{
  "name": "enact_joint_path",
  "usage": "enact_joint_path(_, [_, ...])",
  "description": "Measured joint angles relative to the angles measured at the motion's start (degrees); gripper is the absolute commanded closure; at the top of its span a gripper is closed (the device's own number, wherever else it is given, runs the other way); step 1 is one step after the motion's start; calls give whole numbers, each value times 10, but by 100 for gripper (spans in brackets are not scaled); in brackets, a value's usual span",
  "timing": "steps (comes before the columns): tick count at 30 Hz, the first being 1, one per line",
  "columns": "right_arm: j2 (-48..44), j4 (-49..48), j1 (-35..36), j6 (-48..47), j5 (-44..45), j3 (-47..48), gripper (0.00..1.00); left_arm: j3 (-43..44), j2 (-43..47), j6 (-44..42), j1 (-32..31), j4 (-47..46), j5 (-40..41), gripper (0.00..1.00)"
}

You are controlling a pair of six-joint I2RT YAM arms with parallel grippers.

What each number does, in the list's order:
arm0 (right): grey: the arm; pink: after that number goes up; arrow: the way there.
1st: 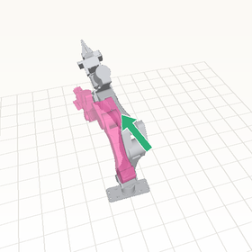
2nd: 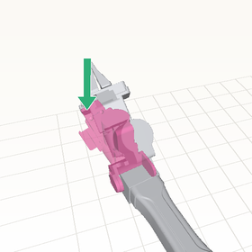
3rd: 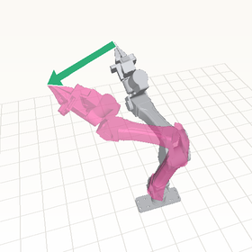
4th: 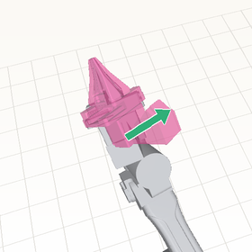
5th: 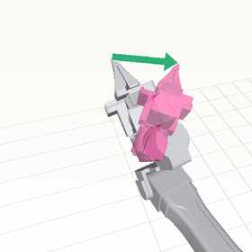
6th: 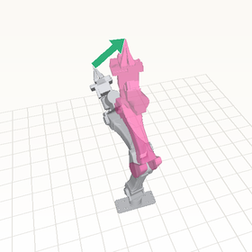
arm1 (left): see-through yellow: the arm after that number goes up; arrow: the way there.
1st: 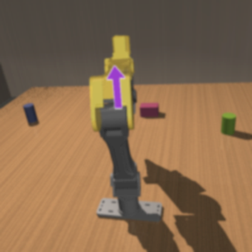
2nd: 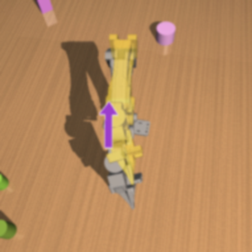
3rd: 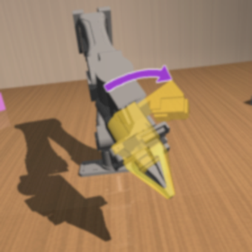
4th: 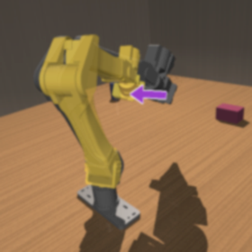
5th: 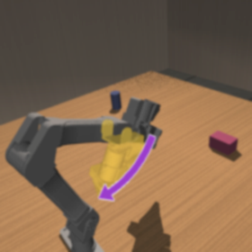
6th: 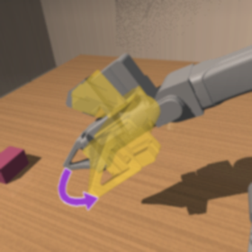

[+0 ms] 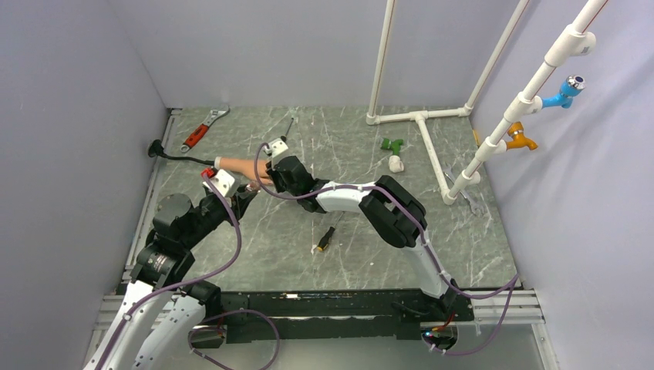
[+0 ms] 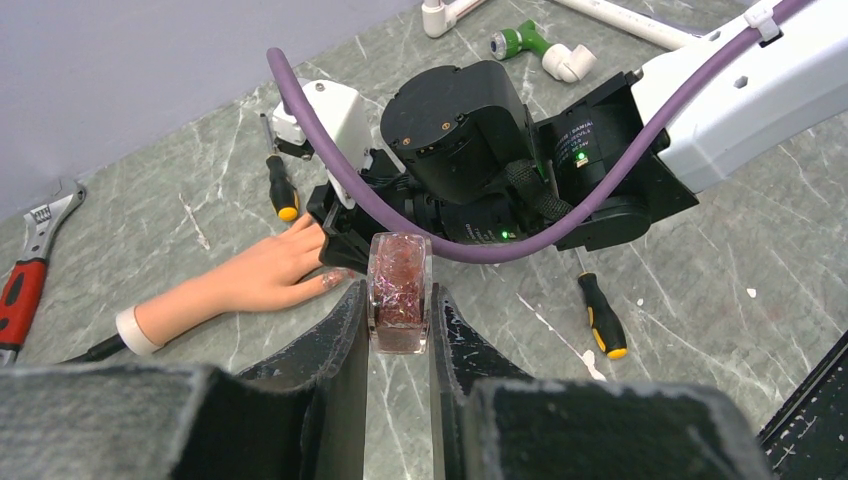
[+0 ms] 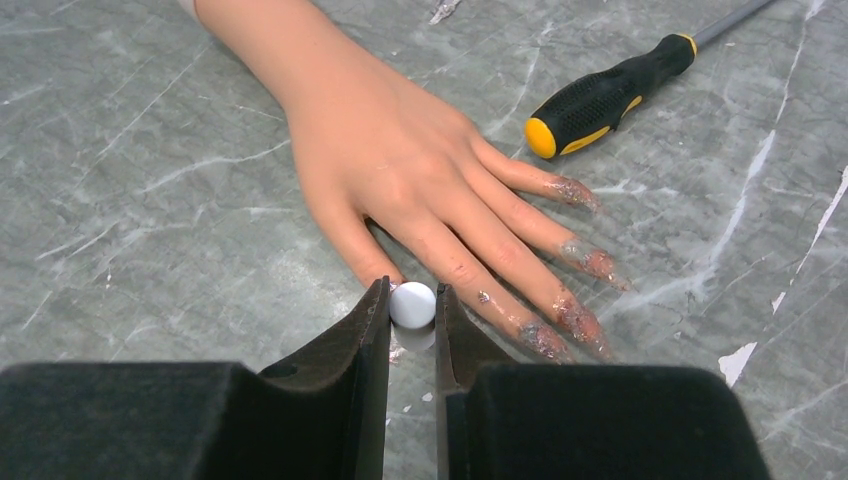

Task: Paint the nails
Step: Paint the nail polish on the nail.

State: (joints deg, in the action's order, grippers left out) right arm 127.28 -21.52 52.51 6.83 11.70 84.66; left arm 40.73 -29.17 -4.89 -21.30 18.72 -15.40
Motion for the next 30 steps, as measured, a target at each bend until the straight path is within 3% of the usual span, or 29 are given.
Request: enact_joint_path(30, [8, 0, -1, 0, -5, 38, 100, 0, -1, 0, 0, 0, 2, 100])
